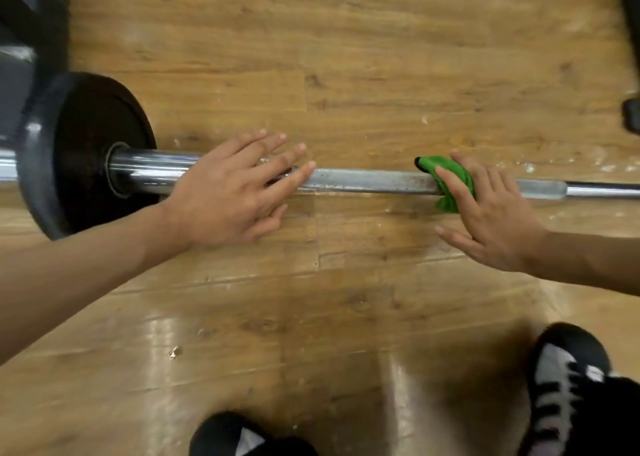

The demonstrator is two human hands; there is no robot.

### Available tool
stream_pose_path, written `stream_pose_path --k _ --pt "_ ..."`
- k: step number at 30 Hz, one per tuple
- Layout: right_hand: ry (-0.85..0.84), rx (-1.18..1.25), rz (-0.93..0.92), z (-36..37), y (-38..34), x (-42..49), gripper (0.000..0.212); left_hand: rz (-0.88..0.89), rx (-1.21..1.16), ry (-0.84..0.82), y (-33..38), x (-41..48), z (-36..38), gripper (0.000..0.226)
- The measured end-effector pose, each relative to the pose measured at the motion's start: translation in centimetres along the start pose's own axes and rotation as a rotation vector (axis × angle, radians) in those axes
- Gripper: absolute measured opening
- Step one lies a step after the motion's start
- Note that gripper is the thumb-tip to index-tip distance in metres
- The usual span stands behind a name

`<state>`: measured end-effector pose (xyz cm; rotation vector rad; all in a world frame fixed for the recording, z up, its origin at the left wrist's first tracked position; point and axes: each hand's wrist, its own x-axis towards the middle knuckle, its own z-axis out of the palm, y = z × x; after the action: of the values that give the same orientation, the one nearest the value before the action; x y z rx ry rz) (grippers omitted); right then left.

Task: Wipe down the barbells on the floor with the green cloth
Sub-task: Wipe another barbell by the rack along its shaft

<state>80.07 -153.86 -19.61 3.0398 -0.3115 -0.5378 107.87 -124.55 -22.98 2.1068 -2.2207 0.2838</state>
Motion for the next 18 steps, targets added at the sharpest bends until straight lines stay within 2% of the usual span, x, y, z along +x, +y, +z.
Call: stream_pose_path --k 2,4,6,11,13,15,18 --pt "0.007 0.094 0.023 -0.7 -0.6 0.3 0.081 0.003 -0.010 -0.023 -0.2 -0.1 0.0 0.060" --pt "0.055 0.169 -0.048 -1.0 -1.3 1.2 0.073 0.021 0.018 -0.029 -0.3 -0.1 0.3 0.063" --pt "0.115 0.171 -0.139 -0.1 -2.3 2.1 0.070 0.030 0.050 0.004 -0.1 0.1 0.9 0.067" --pt "0.213 0.177 -0.192 0.7 -2.8 3.1 0.068 0.003 0.068 0.034 -0.1 0.3 0.7 0.070" --pt "0.202 0.338 -0.220 -0.3 -1.7 2.9 0.059 -0.036 0.037 -0.011 0.4 0.3 0.3 0.074" --pt "0.258 0.437 -0.145 -1.6 -2.0 4.5 0.047 -0.058 0.083 -0.100 0.1 0.0 0.2 0.079" --pt "0.295 0.222 -0.001 -0.5 -4.5 6.0 0.049 0.058 0.111 -0.135 -0.8 0.7 -0.6 0.083"
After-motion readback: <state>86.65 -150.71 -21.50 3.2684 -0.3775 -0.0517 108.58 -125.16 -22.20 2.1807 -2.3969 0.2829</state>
